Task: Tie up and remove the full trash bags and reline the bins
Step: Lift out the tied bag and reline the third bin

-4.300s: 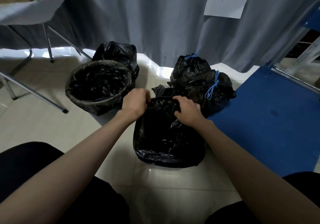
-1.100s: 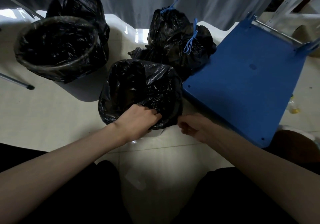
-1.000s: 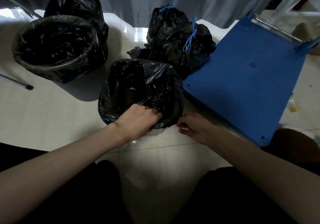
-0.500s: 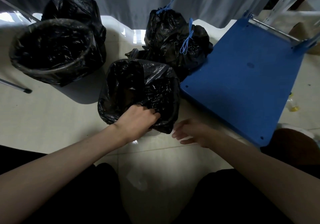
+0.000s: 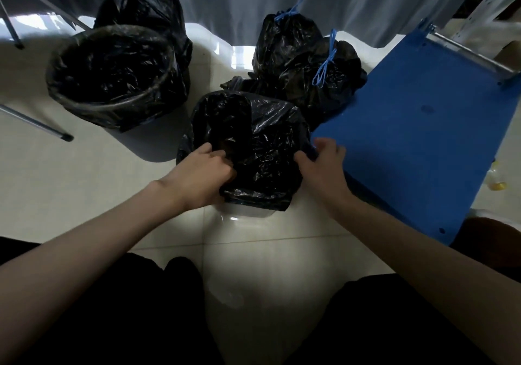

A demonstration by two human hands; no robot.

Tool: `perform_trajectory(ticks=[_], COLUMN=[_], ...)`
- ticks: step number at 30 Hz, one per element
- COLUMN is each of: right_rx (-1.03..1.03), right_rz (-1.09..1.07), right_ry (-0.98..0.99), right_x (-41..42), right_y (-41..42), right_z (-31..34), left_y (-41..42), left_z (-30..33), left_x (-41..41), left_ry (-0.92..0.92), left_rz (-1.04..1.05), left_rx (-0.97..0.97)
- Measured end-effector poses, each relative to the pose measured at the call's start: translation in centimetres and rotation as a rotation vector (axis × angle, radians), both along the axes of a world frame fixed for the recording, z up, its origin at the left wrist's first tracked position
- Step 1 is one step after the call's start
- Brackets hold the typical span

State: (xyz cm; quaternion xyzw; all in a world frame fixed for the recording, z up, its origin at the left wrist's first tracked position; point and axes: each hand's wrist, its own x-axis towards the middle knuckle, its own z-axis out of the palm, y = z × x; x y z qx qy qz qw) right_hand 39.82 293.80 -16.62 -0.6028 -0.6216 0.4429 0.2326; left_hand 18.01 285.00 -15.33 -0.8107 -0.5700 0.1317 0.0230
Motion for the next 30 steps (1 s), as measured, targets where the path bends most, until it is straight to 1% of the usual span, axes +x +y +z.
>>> perform_trajectory(ticks=[1,2,3,4,5,6,7,9,10,11,12,13,15,17,18,19,20,22,25,26,27,29,30], right_rx=[0.189,0.399,0.601,0.747,0.805,0.773,0.701,0.636,0.629,0.621,0.609,0.597,0.569,0.540,0.530,0.524,0.519,0.511,0.498,0.492,0.484,0.464,0.446], right_rz=[0.068,0.182,0.343,0.524,0.696,0.825,0.905,0.988,1.005,1.008,1.001,0.993,0.986,0.992,0.993,0.994,0.993,0.992,0.993,0.994,0.995,1.006,1.019], right_ry=[-0.102,-0.224,-0.349,-0.447,-0.501,-0.532,-0.543,-0.565,-0.579,-0.589,-0.595,-0.597,-0.615,-0.628,-0.635,-0.643,-0.647,-0.651,-0.664,-0.668,-0.672,-0.689,-0.699], right_x=[-0.1,-0.3,-0.6,-0.9,-1.1,-1.3,-1.5,-1.7,-1.7,-1.8,-1.9,-2.0,-2.1,-2.0,-2.0,-1.9,-1.9,-1.7,-1.3,-1.2,-1.1,-0.9,-0.8], right_y=[-0.2,-0.6,-0.8,-1.0,-1.1,-1.2,-1.3,-1.3,-1.3,-1.3,-1.3,-1.3,-1.4,-1.6,-1.7,-1.7,-1.6,-1.6,-1.3,-1.1,-0.9,-0.6,-0.3], right_z=[0.1,0.5,0.7,0.9,0.9,1.1,1.3,1.3,1.3,1.4,1.5,1.6,1.7,1.7,1.7,1.8,1.8,1.8,1.9,1.9,1.9,2.0,2.1], left_y=[-0.3,-0.6,-0.8,-0.9,-1.1,-1.2,-1.4,-1.8,-2.0,-2.3,-2.5,-2.7,-3.1,-3.4,-3.6,-3.8,-3.8,-3.6,-3.3,-3.3,-3.3,-3.2,-2.8], left_z=[-0.5,-1.1,-1.6,-1.9,-2.0,-1.9,-1.7,-1.1,-0.9,-0.7,-0.6,-0.9,-1.5,-2.0,-2.2,-2.2,-2.4,-2.7,-3.2,-3.1,-2.8,-2.1,-1.8], left_x=[0.3,0.6,0.8,0.9,0.7,0.3,-0.4,-2.0,-2.9,-3.7,-4.3,-4.9,-5.7,-5.9,-5.9,-5.8,-5.8,-5.9,-6.4,-6.4,-6.4,-6.3,-6.4], left_ry=[0.004,-0.004,-0.022,-0.045,-0.072,-0.085,-0.090,-0.095,-0.126,-0.193,-0.305,-0.470,-0.869,-1.182,-1.283,-1.344,-1.381,-1.458,-1.499,-1.438,-1.318,-1.020,-0.929], left_rz=[-0.021,-0.031,-0.032,-0.021,-0.008,0.022,0.070,0.233,0.336,0.450,0.572,0.710,0.992,1.194,1.245,1.267,1.283,1.332,1.362,1.344,1.290,1.158,1.113], left_rx=[0.054,0.112,0.170,0.227,0.291,0.341,0.370,0.349,0.313,0.280,0.261,0.249,0.187,0.004,-0.122,-0.208,-0.243,-0.249,-0.355,-0.406,-0.448,-0.498,-0.490])
